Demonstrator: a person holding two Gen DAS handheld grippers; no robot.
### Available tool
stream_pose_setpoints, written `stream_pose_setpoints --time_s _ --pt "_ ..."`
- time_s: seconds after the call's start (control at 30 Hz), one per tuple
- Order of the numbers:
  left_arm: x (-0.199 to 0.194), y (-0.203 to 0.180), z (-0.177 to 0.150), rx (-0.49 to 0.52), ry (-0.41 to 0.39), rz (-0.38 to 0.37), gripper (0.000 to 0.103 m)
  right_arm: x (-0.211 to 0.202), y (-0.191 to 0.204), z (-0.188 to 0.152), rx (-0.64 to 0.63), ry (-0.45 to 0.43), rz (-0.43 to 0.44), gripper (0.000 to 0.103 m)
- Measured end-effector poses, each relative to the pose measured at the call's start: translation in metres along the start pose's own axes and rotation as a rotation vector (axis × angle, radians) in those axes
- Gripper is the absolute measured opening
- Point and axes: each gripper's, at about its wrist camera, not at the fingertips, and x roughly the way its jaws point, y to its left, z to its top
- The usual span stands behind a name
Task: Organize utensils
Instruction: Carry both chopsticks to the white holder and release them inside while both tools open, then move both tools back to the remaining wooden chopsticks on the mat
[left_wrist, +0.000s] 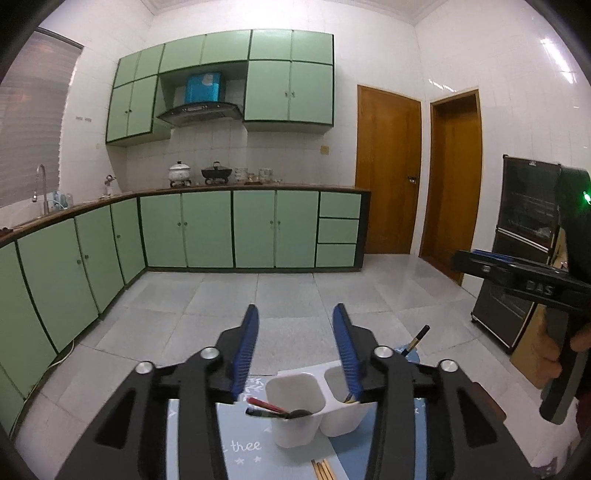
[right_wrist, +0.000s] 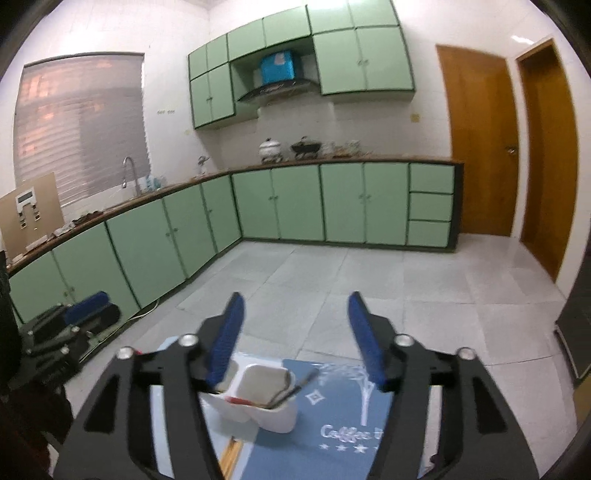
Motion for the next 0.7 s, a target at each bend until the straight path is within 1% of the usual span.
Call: stream_pose_setpoints --time_s 0.03,0.07,0.1,0.13,0.2,0.3,0.47,0.53,0.63,0.7 --pt "-0.009 0.000 -0.003 -0.006 -0.006 0.001 0.052 -0.012 -0.002 -0.006 -0.001 -0.019 -0.024 0.081" --pt "-0.014 0.001 -0.004 -0.010 -0.008 0.000 0.056 -0.022 -0.003 -0.012 0.001 -0.036 -0.043 0.086" --pt "-0.020 0.000 -0.007 -0.014 -0.009 -0.003 0.058 -0.028 -0.006 -0.017 0.003 -0.047 -0.057 0.090" --pt "-0.029 -0.001 -0.013 -0.019 -0.011 -0.005 0.061 -0.038 -0.006 -0.027 0.005 -0.061 -0.078 0.091" --pt "-0.038 -0.002 -0.024 -0.025 0.002 -0.009 0.066 -0.049 -0.009 -0.044 0.004 -0.054 -0.090 0.095" --pt "-0.050 -0.004 -0.049 -0.033 0.036 -0.006 0.070 -0.062 -0.007 -0.078 0.027 -0.021 -0.094 0.096" --pt "-0.059 -0.010 -0.114 -0.033 0.121 0.029 0.073 -0.072 0.007 -0.147 0.042 0.037 -0.124 0.096" --pt "-0.060 -0.010 -0.137 -0.048 0.156 0.020 0.073 -0.070 0.012 -0.176 0.061 0.074 -0.114 0.096" --pt "-0.060 -0.010 -0.178 -0.060 0.223 0.030 0.073 -0.063 0.023 -0.206 0.096 0.114 -0.101 0.096" --pt "-0.062 -0.008 -0.196 -0.081 0.242 0.035 0.073 -0.060 0.030 -0.220 0.107 0.124 -0.106 0.096"
